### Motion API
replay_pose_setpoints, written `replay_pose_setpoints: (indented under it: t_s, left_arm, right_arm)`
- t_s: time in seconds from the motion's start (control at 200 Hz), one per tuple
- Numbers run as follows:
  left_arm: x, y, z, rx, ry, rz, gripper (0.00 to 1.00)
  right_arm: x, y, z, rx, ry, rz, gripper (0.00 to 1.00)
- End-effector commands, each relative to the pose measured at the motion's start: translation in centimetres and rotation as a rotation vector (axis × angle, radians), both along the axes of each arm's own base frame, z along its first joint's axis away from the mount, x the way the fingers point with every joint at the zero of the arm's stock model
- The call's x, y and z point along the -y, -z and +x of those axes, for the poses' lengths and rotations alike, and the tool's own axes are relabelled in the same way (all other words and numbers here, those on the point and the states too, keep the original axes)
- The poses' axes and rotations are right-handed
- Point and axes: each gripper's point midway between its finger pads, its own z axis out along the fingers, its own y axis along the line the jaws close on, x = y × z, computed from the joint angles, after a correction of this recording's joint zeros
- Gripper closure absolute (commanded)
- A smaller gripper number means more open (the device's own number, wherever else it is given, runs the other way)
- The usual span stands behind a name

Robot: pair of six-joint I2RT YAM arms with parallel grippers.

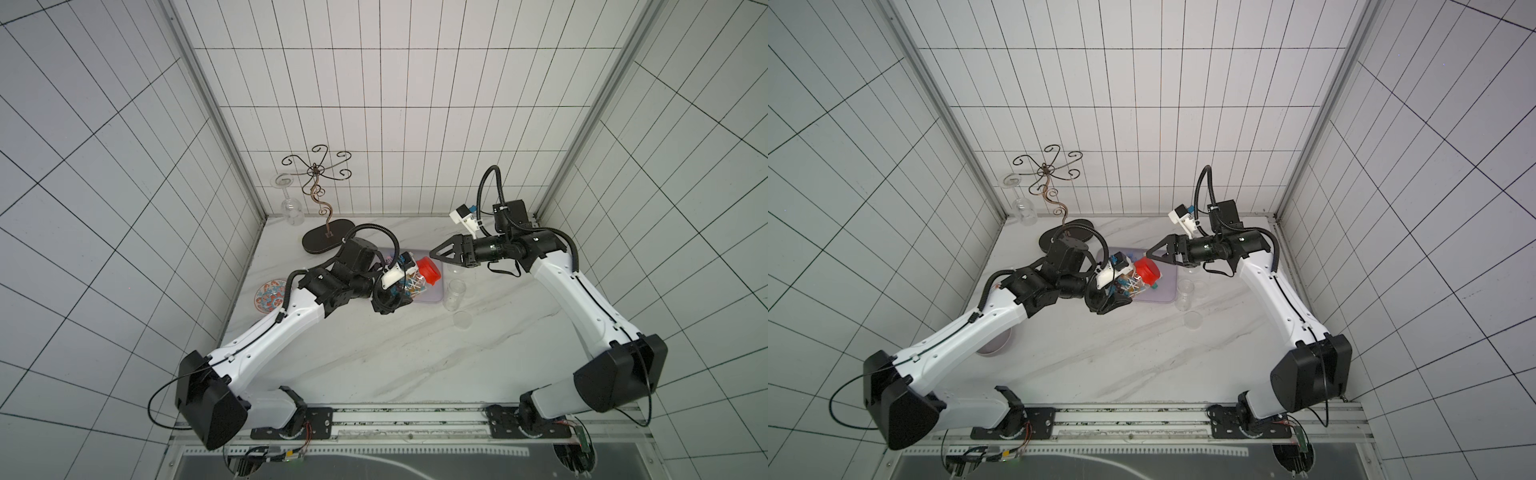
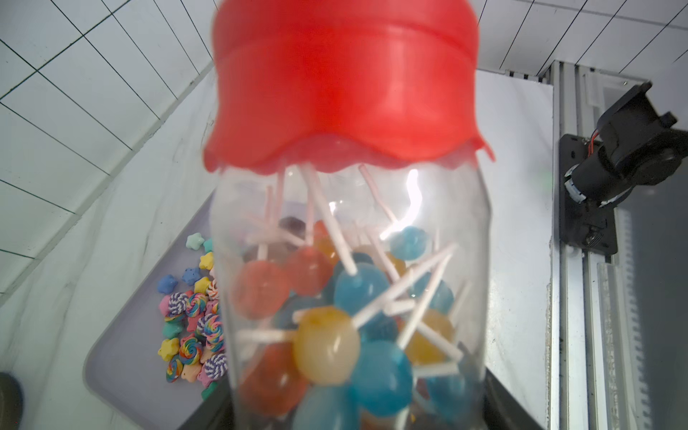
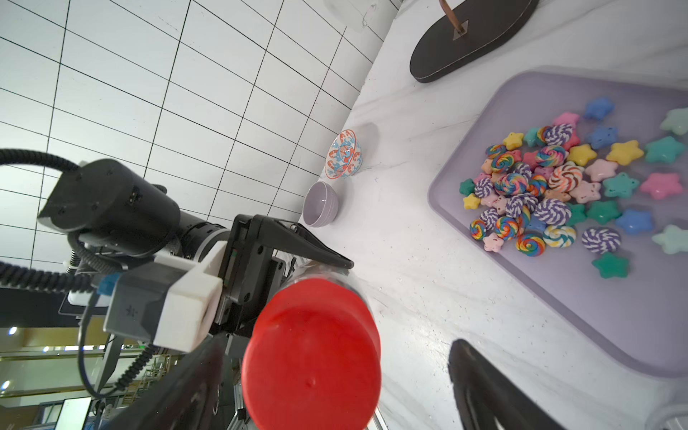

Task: Pour the candies out of the jar
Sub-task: Pick up the jar from the center of the board, then unscrew the lid from the jar.

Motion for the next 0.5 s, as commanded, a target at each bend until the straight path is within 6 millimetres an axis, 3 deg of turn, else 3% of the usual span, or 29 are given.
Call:
replay_pose_setpoints:
  t_s: [0.0,0.25,0.495]
  left_arm:
    - [-1.6,-0.9,1.0,0.133,-0.080,0.061,0.45]
    - [-3.5,-1.0,2.6,0.264,-0.216,0.152,0.45]
    - [-4.0,-1.1,2.4,0.313,-0.228,0.171,0.45]
  right_arm:
    - [0.2,-1.9,-1.6,-0.045,-0.034,0.046,0.05]
    - [0.2,0.3,-2.0,-0.158,-0.013,0.043,0.04]
    - [-1.2,2.4,-1.5,-0.221,-0.032,0.034,0.04]
